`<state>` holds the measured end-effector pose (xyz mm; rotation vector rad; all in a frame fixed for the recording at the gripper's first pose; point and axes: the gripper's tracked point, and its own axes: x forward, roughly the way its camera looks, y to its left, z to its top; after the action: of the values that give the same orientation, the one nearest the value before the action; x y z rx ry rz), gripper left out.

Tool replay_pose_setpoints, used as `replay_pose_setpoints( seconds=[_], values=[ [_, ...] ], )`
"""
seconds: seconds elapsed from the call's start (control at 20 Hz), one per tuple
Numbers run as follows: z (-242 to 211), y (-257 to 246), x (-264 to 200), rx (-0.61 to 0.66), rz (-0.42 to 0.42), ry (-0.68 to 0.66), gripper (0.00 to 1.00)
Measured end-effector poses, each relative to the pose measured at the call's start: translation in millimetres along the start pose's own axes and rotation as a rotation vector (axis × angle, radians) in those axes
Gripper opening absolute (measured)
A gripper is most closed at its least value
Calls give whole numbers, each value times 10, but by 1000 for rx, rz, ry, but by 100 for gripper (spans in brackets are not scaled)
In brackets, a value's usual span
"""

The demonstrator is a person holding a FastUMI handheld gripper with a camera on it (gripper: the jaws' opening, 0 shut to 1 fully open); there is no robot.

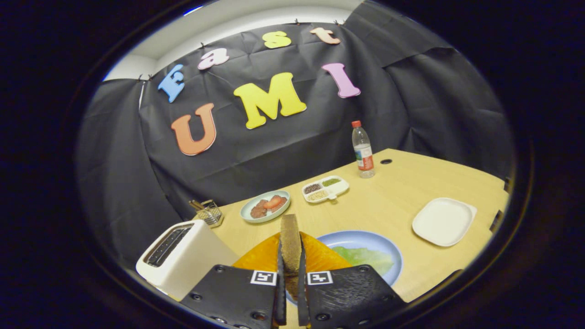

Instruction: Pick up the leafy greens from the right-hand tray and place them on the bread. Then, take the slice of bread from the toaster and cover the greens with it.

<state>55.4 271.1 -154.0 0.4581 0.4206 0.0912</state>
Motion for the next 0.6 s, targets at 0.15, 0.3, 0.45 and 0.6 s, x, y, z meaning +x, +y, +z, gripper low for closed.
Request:
replay_pose_setpoints(
  seconds=[0.15, 0.3, 0.45, 0.6],
  values=[
    [-130, -51, 66, 65, 28, 38, 10],
    [-149, -275, 78, 110, -4, 35, 10],
    [-182, -418, 92, 131, -18, 45, 10],
    [-218, -527, 86, 117, -27, 58, 13]
  ],
)
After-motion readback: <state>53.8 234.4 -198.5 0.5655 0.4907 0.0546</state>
